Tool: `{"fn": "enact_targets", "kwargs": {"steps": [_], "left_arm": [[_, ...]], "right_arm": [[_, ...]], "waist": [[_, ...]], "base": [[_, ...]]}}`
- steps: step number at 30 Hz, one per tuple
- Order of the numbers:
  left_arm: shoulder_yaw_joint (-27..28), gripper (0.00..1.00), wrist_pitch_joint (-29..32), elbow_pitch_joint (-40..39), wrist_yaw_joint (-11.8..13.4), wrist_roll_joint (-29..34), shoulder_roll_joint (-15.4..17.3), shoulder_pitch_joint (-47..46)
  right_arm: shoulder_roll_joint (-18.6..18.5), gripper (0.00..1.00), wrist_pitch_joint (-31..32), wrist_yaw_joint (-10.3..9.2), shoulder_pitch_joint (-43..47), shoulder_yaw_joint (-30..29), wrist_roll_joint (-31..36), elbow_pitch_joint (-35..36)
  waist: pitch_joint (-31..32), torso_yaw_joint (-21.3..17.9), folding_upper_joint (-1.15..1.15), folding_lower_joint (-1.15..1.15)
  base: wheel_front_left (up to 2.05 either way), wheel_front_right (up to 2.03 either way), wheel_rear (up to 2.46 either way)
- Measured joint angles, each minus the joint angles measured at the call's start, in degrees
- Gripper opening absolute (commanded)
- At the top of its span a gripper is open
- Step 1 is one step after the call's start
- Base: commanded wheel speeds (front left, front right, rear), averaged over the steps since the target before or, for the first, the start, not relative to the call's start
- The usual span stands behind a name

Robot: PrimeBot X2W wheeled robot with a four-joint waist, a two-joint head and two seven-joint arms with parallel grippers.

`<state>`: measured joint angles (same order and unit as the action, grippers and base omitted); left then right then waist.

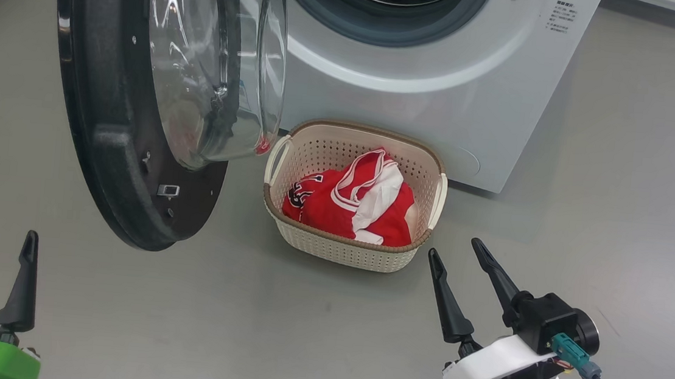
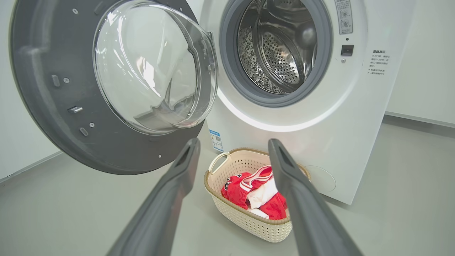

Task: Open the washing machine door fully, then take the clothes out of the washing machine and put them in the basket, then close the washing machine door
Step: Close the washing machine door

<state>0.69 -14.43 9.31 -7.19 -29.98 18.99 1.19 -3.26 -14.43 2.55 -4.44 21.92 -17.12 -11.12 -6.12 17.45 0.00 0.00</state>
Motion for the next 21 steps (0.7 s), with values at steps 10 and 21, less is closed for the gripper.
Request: {"fn": "enact_targets", "kwargs": {"steps": [10, 21], "left_arm": [[-0.9, 0.0, 0.0, -0.6, 0.0, 0.3, 0.0, 0.1], [-2.8, 0.0, 0.0, -2.4, 0.0, -2.8, 2.0, 0.0]], "right_arm": [[0.0, 1.0, 0.0, -0.01, 0.2, 0.4, -0.2, 0.0], [0.0, 1.0, 0.0, -0.09, 0.1, 1.0, -0.2, 0.6]], "waist": [[-0.1, -0.2, 0.0, 0.0], [-2.2, -0.4, 0.0, 0.0]], "base": [[0.0, 0.0, 0.0], [0.0, 0.0, 0.0]]}}
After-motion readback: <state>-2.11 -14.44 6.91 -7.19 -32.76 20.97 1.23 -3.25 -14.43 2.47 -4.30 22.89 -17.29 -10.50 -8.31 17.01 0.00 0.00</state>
